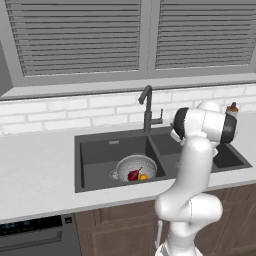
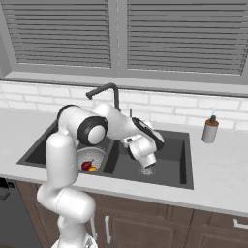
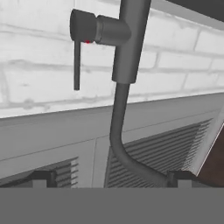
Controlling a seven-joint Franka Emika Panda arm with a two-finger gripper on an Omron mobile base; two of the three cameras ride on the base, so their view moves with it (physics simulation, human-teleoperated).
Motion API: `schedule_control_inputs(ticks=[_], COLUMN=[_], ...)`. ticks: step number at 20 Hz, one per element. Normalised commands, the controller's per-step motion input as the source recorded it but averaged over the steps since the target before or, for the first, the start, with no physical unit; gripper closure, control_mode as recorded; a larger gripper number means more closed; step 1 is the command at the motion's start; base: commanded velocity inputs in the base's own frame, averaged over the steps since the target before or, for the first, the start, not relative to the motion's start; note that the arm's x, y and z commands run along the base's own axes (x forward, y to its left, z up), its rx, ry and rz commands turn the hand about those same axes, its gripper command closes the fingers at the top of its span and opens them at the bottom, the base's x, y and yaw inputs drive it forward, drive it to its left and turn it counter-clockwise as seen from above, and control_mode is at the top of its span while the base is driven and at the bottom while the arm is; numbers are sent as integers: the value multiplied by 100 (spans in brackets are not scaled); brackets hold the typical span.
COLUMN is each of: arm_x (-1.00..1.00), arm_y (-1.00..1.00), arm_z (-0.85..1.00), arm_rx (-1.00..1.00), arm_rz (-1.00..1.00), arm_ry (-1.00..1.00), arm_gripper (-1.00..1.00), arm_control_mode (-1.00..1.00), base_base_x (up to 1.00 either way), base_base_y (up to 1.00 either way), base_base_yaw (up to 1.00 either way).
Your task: Put the colander in the sink, put the tangerine, pear in the colander, and turn on the sink faucet and pour water over the colander.
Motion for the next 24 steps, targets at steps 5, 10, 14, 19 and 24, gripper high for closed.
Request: schedule_control_inputs(ticks=[5, 10, 14, 19, 24], arm_x=[9, 2, 2, 0, 0], arm_y=[2, 1, 0, 0, 1], arm_z=[0, 8, 12, 13, 1], arm_rx=[-1, -3, -2, -2, 0], arm_rz=[-22, -16, -9, -7, -7], arm_ry=[22, 14, 11, 5, 5], arm_gripper=[-100, -100, -100, -100, -100], arm_control_mode=[-100, -100, -100, -100, -100], base_base_x=[0, 0, 0, 0, 0], base_base_y=[0, 0, 0, 0, 0], base_base_yaw=[0, 0, 0, 0, 0])
